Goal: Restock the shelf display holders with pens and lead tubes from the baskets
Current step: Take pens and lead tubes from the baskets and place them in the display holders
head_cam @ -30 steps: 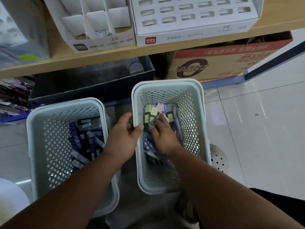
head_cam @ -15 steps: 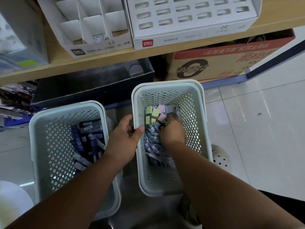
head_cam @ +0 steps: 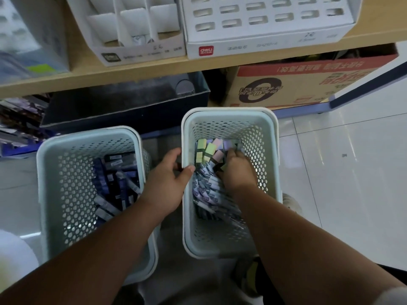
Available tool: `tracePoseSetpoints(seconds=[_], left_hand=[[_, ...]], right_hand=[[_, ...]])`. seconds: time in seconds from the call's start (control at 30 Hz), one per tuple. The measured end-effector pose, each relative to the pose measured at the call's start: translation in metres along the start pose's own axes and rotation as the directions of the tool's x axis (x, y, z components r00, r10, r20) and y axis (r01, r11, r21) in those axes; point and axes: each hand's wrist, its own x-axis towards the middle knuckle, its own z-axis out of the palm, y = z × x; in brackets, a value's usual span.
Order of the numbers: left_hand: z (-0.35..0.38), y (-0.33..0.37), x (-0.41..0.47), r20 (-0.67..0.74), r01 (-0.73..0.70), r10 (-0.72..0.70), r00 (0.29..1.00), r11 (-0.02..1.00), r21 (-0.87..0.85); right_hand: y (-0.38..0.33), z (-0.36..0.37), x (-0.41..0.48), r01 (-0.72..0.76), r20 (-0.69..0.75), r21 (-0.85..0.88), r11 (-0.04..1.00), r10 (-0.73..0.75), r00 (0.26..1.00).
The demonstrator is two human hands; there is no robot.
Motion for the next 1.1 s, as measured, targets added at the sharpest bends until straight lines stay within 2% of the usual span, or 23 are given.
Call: tracePoseSetpoints(seconds=[0.1, 0.2, 0.33, 0.47, 0.57, 0.73, 0.87, 1.1], left_hand=[[0.000, 0.000, 0.000, 0.000, -0.022, 0.022, 1.000, 0.999, 0.045], [0.001, 0.001, 0.000, 0.002, -0.020, 0.020, 1.000, 0.998, 0.058], [0.001, 0.000, 0.000, 0.007, -0.024, 0.024, 1.000, 0.998, 0.063], [0.003, -0.002, -0.001, -0.013, -0.028, 0.028, 1.000, 0.998, 0.058], [0.004, -0.003, -0.001, -0.012, -0.025, 0.025, 1.000, 0.998, 0.052], [0.004, -0.004, -0.001, -0.010, -0.026, 0.027, 1.000, 0.999, 0.035], [0.004, -0.004, -0.002, -0.003, -0.021, 0.021, 1.000, 1.000, 0.010], [0.006, -0.002, -0.003, -0.013, -0.016, 0.016, 1.000, 1.000, 0.007]], right_hand=[[0.001, 0.002, -0.002, -0.012, -0.068, 0.036, 0.999, 0.015, 0.998], [-0.002, 0.002, 0.000, -0.071, 0.002, 0.007, 0.997, 0.071, 0.998], [-0.001, 0.009, -0.004, -0.176, -0.050, 0.136, 0.975, 0.184, 0.982], [0.001, 0.022, -0.012, -0.132, -0.136, 0.338, 0.932, 0.187, 0.973], [0.006, 0.031, -0.019, -0.078, -0.155, 0.505, 0.859, 0.180, 0.971], [0.005, 0.039, -0.027, -0.039, -0.236, 0.550, 0.834, 0.201, 0.951], [0.002, 0.033, -0.020, -0.162, -0.082, 0.760, 0.629, 0.340, 0.937], [-0.013, 0.028, -0.003, -0.280, 0.017, 0.812, 0.512, 0.459, 0.889]])
